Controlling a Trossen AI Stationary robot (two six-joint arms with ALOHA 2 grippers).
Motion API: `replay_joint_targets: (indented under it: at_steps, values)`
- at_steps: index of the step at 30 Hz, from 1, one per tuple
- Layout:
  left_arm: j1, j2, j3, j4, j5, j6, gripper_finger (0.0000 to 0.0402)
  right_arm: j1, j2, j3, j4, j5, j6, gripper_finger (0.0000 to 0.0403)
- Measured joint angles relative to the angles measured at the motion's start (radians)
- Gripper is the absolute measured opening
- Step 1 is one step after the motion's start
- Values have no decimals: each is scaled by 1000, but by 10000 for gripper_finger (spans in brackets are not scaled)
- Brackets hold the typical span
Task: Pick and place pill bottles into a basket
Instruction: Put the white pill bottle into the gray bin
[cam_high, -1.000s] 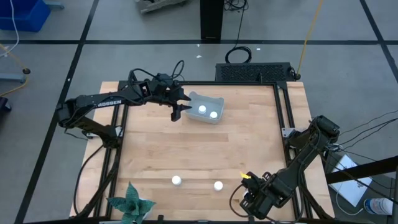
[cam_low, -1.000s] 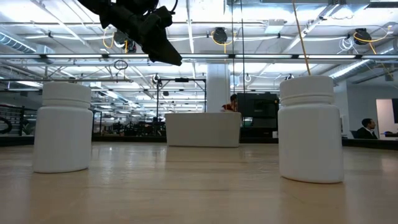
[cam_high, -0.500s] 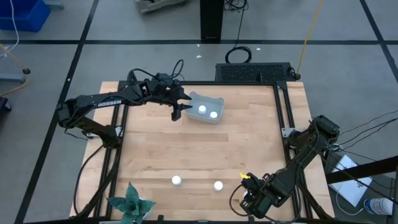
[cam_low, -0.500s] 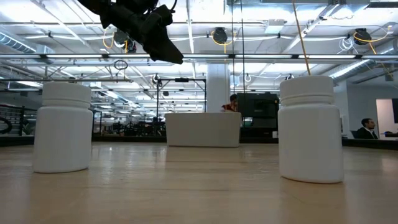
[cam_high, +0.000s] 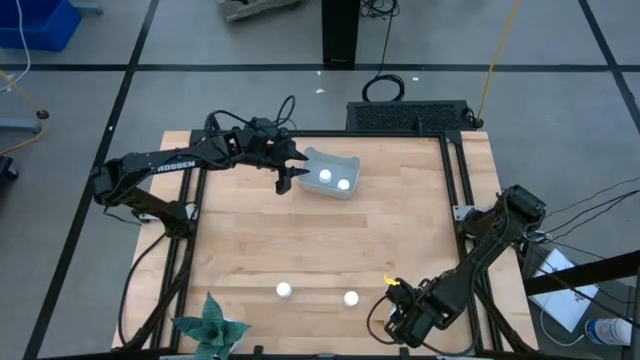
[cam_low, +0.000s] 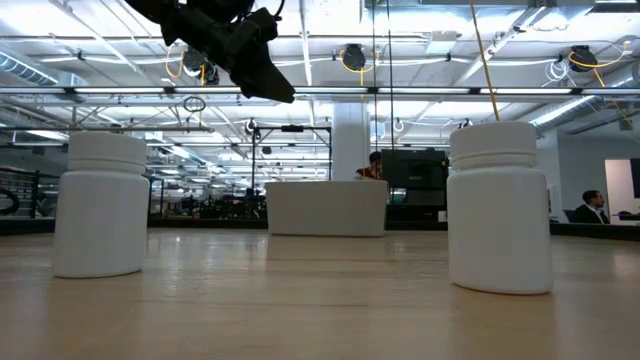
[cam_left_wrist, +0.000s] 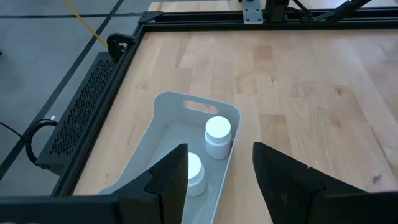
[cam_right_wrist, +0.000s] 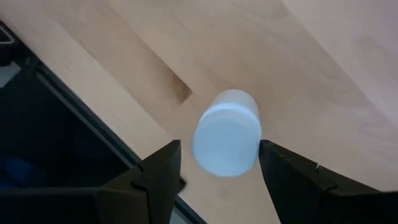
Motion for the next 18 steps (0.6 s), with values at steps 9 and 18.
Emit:
replay_joint_targets:
  at_steps: [9,18]
  values:
    - [0,0,0,0,0,6,184,-20,0,-59,112,-5,-32,210]
    - [0,0,0,1,0,18,184,-20,-1,-60,101,-6,-23,154]
